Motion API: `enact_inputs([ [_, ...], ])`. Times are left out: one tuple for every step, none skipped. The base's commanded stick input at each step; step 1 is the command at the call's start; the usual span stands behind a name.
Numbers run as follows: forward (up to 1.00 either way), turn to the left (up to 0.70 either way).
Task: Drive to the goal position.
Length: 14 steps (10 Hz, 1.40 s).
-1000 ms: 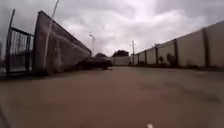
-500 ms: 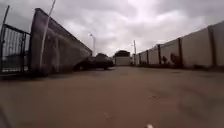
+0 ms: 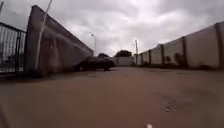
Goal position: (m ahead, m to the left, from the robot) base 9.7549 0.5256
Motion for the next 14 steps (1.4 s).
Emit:
enact_inputs([
  [1.00, -0.21],
  [1.00, -0.03],
  [1.00, -0.30],
  [1.00, -0.17],
  [1.00, -0.06],
  [1.00, -0.40],
  [1.00, -0.40],
  [1.00, -0.26],
  [1.00, -0.02],
  [1.00, -0.20],
  [1.00, 0.00],
  [1.00, 0.00],
  [1.00, -0.09],
  [1.00, -0.33],
])
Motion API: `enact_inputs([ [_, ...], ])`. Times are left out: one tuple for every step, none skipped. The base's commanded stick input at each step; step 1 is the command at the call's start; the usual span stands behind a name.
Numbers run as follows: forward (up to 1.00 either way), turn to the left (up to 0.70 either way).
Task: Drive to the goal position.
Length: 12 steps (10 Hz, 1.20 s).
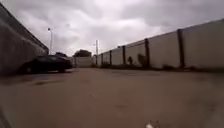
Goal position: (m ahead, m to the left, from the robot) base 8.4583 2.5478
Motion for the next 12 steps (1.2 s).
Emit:
enact_inputs([
  [1.00, 0.00],
  [1.00, 0.00],
  [1.00, 0.00],
  [1.00, 0.00],
  [1.00, 0.00],
  [1.00, 0.08],
  [1.00, 0.25],
  [1.00, 0.40],
  [1.00, 0.40],
  [1.00, 0.40],
  [1.00, 0.00],
  [1.00, 0.00],
])
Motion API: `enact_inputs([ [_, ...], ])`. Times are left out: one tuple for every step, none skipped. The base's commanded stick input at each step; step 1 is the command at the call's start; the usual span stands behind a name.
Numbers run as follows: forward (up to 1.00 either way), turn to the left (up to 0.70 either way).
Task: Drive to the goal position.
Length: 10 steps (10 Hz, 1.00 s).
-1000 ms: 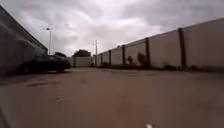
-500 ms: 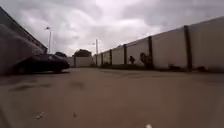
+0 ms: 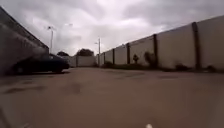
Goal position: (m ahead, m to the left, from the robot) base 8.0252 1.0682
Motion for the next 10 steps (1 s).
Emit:
enact_inputs([
  [1.00, 0.00],
  [1.00, 0.00],
  [1.00, 0.00],
  [1.00, 0.00],
  [1.00, 0.00],
  [1.00, 0.00],
  [1.00, 0.00],
  [1.00, 0.00],
  [1.00, 0.00],
  [1.00, 0.00],
])
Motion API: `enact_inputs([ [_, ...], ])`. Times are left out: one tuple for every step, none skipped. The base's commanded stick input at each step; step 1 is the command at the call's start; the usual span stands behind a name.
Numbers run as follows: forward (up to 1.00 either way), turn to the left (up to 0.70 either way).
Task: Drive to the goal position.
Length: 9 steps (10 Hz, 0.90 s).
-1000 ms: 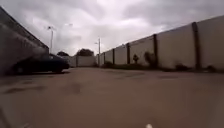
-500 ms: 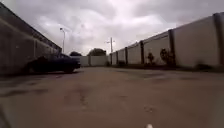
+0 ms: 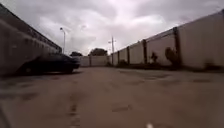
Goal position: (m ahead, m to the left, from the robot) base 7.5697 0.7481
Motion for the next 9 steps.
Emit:
enact_inputs([
  [1.00, 0.00],
  [1.00, 0.00],
  [1.00, 0.00],
  [1.00, 0.00],
  [1.00, 0.00],
  [1.00, 0.00],
  [1.00, 0.00],
  [1.00, 0.00],
  [1.00, 0.00],
])
